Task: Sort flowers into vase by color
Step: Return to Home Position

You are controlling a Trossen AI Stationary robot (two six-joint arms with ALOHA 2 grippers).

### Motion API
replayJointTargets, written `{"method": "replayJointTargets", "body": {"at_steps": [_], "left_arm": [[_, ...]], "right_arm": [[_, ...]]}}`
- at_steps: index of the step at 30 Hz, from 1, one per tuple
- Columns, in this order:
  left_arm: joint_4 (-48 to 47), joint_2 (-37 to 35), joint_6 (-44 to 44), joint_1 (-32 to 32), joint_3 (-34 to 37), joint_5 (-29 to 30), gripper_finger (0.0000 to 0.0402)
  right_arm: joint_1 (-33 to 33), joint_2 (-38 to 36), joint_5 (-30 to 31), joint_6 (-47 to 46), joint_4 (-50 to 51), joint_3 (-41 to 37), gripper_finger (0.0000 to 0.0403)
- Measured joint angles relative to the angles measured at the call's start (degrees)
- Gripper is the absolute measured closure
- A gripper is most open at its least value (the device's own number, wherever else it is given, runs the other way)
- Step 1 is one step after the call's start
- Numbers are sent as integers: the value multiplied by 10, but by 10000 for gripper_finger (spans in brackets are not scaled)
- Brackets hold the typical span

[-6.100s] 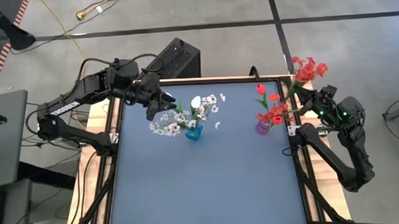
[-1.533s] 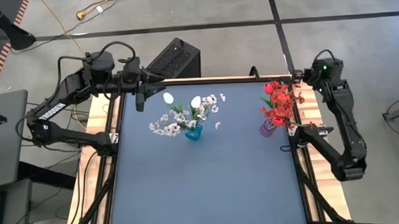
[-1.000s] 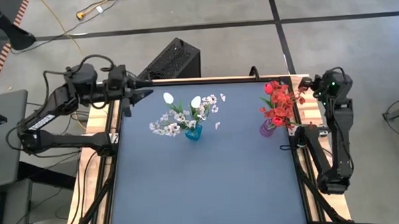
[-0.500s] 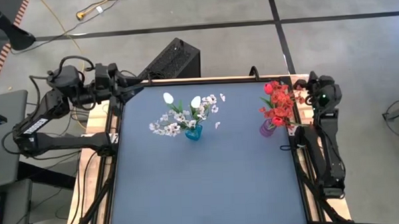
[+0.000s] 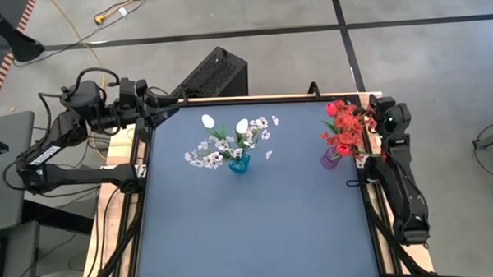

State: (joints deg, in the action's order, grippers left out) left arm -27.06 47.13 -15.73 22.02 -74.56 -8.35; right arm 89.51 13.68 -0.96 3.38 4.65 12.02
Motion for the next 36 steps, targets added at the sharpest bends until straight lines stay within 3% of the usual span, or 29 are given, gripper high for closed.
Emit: {"method": "replayJointTargets", "body": {"at_steps": [7,17,22,27,32,36], "left_arm": [[0,1,-2,0,0,0,247],[-4,1,1,0,0,-18,247],[-5,1,4,0,0,-24,247],[-5,1,18,0,0,-30,247],[-5,1,40,0,0,-31,247],[-1,1,56,0,0,-39,247]], "right_arm": [[-8,0,-35,-3,-6,-42,387],[-40,-41,-25,-1,0,-59,387],[-56,-69,-82,-48,22,-59,387],[-99,-88,-131,-107,60,-58,387],[-168,-89,-235,-118,36,-68,387],[-234,-89,-217,-119,27,-70,387]]}}
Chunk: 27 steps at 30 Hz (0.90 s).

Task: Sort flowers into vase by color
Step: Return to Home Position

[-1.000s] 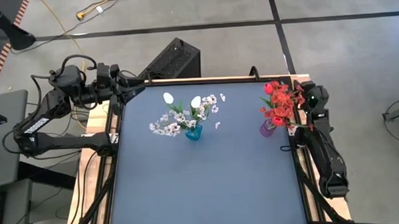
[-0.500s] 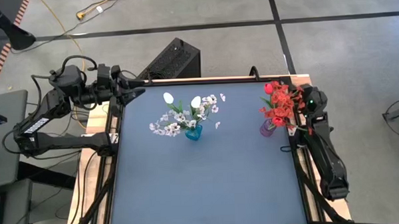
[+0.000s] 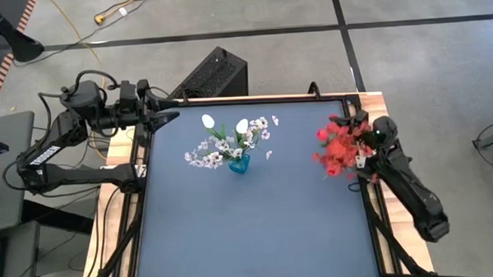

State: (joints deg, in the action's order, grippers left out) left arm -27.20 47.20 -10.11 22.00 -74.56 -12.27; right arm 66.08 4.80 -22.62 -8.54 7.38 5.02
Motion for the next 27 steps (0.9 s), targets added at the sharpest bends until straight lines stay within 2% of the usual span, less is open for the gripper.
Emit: {"method": "replayJointTargets", "body": {"at_steps": [4,10,14,17,23,27], "left_arm": [[3,-1,9,0,0,-7,247],[1,-4,-21,0,0,-15,247],[-1,-4,-31,0,0,-25,247],[-1,-4,-33,0,0,-25,247],[-2,-4,-28,0,0,-25,247],[-11,-4,11,0,0,-25,247]], "right_arm": [[-49,0,70,23,2,0,387],[-67,0,291,32,6,0,384],[-58,0,383,28,19,0,384],[-51,0,412,24,20,0,383],[-44,0,414,25,28,0,371],[-44,0,413,25,35,0,358]]}}
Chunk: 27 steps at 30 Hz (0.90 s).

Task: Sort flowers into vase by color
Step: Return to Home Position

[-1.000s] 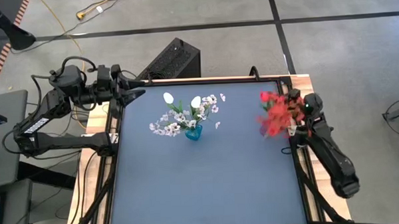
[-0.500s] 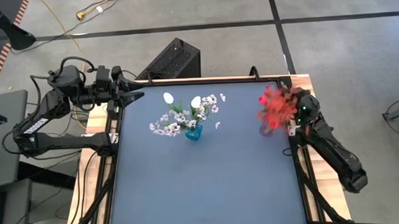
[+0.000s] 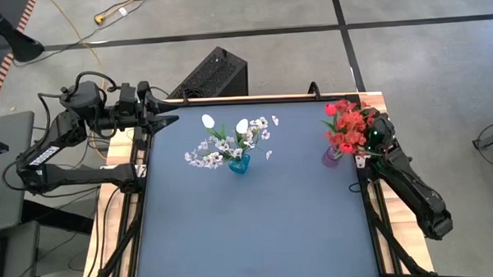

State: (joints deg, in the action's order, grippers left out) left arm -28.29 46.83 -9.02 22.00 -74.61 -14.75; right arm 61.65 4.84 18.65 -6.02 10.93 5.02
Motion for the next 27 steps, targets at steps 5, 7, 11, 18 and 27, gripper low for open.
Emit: {"method": "replayJointTargets", "body": {"at_steps": [5,7,11,18,27], "left_arm": [[-17,0,39,0,0,9,247],[-21,0,52,0,2,5,247],[-14,-8,84,0,35,2,247],[87,-77,98,35,157,12,265],[181,-162,104,108,352,78,291]], "right_arm": [[0,0,-2,0,2,0,355],[0,0,-3,0,2,0,355],[0,0,-3,0,2,0,354],[-1,0,-6,0,5,0,354],[-1,0,-6,0,5,0,353]]}}
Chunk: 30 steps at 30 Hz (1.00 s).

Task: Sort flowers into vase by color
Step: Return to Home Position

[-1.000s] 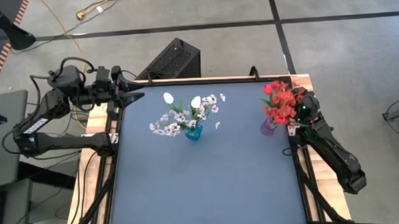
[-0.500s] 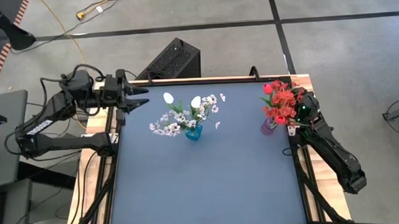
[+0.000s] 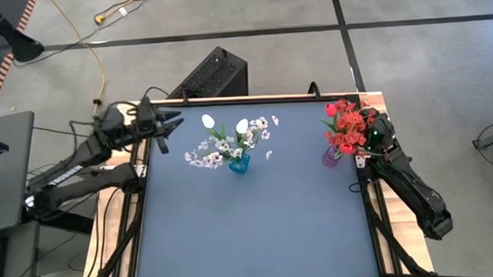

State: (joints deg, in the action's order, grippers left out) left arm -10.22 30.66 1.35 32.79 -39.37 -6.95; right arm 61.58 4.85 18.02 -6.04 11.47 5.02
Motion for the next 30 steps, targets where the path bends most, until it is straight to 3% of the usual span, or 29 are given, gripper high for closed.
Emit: {"method": "replayJointTargets", "body": {"at_steps": [5,11,21,30], "left_arm": [[81,-22,-36,31,108,-3,303],[130,-49,-55,63,198,39,314],[213,-69,-129,91,286,25,315],[238,-157,-148,91,351,56,316]], "right_arm": [[0,0,0,0,0,0,353],[0,0,0,0,1,0,353],[0,0,0,0,1,0,353],[0,0,0,0,1,0,353]]}}
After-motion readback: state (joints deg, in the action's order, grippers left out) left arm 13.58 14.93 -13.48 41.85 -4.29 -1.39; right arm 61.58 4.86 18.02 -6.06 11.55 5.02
